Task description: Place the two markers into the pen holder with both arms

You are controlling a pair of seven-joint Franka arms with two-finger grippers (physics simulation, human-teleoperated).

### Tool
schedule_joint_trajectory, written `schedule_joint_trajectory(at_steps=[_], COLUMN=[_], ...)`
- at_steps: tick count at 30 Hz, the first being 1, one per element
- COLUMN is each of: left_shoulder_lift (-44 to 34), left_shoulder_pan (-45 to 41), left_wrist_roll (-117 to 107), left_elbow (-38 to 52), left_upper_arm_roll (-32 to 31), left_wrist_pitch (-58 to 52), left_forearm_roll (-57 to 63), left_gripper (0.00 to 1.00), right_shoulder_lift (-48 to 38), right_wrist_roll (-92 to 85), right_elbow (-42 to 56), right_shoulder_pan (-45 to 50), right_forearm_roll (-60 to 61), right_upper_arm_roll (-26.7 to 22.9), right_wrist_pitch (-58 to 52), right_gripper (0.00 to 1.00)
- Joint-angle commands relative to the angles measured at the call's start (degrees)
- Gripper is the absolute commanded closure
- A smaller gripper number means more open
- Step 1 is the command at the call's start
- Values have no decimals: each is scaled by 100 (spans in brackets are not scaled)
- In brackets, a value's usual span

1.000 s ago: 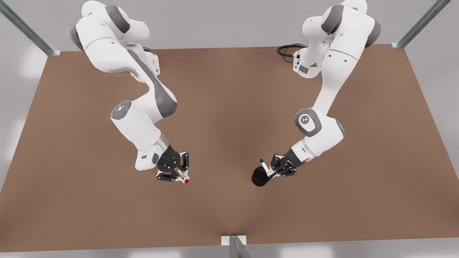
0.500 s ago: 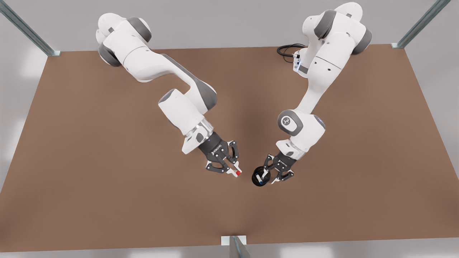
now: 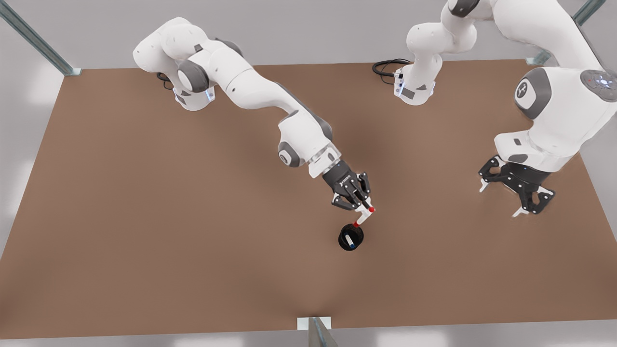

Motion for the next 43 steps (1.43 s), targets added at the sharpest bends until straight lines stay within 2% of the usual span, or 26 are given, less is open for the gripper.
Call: schedule_joint_trajectory(at_steps=[1,5,12,15,16,17,22,23,24,25,26,27,28,29,30,31,32,33,34,35,43], left_shoulder_lift=[-262,46,213,248,248,248,248,248,248,248,248,248,248,257,301,310,301,301,327,327,362], left_shoulder_pan=[-270,-253,-253,-253,-253,-244,-261,-261,-261,-253,-279,-288,-288,-288,-288,-297,-305,-305,-314,-305,-323], left_wrist_roll=[-4970,-4961,-4987,-4979,-4979,-4979,-4979,-4979,-4970,-4979,-4979,-4979,-4961,-4952,-4943,-4952,-4952,-4952,-4952,-4952,-4961], left_elbow=[-182,-130,-130,-130,-130,-130,-130,-130,-130,-130,-130,-130,-130,-130,-121,-121,-121,-121,-121,-121,-121], left_upper_arm_roll=[352,352,352,352,352,352,352,352,352,352,352,343,343,343,335,334,326,326,326,326,326], left_wrist_pitch=[-1780,-1604,-1543,-1534,-1534,-1543,-1543,-1552,-1552,-1552,-1569,-1587,-1578,-1595,-1604,-1604,-1622,-1631,-1631,-1631,-1842], left_forearm_roll=[190,261,225,225,217,208,208,208,199,199,199,190,199,190,199,199,182,182,85,58,85], left_gripper=[0,0,0,0,0,0,0,0,0,0,0,0,0,0,0,0,0,0,0,0,0], right_shoulder_lift=[86,341,815,1053,1123,1123,930,570,-404,-1512,-2356,-3084,-3954,-4623,-4975,-5170,-5196,-5231,-5477,-5618,-5847], right_wrist_roll=[1192,1166,1166,1175,1175,1175,1113,877,235,6,23,14,76,93,85,-29,23,85,93,85,32], right_elbow=[-125,-310,-327,-354,-354,-354,-319,-354,-643,-934,-1460,-2074,-2716,-2955,-2929,-2955,-3121,-3516,-4395,-4555,-4537], right_shoulder_pan=[5,-4,-4,5,22,23,14,-39,-153,-311,-724,-1110,-1881,-3095,-3422,-3546,-3572,-3642,-3897,-3915,-4214], right_forearm_roll=[18,18,9,18,18,18,18,-17,-26,-17,18,27,27,27,27,-52,-630,-703,-448,-448,-448], right_upper_arm_roll=[-14,-14,-23,-5,4,4,-23,-40,-40,-23,21,47,449,1225,1155,936,918,900,918,918,1058], right_wrist_pitch=[1053,1800,1967,1967,1967,1976,1932,1573,213,-1817,-3050,-3892,-5217,-6693,-7979,-8228,-8685,-8817,-8177,-8052,-8606], right_gripper=[76,75,71,61,43,0,0,0,2,5,5,0,0,0,0,0,0,1,1,0,0])
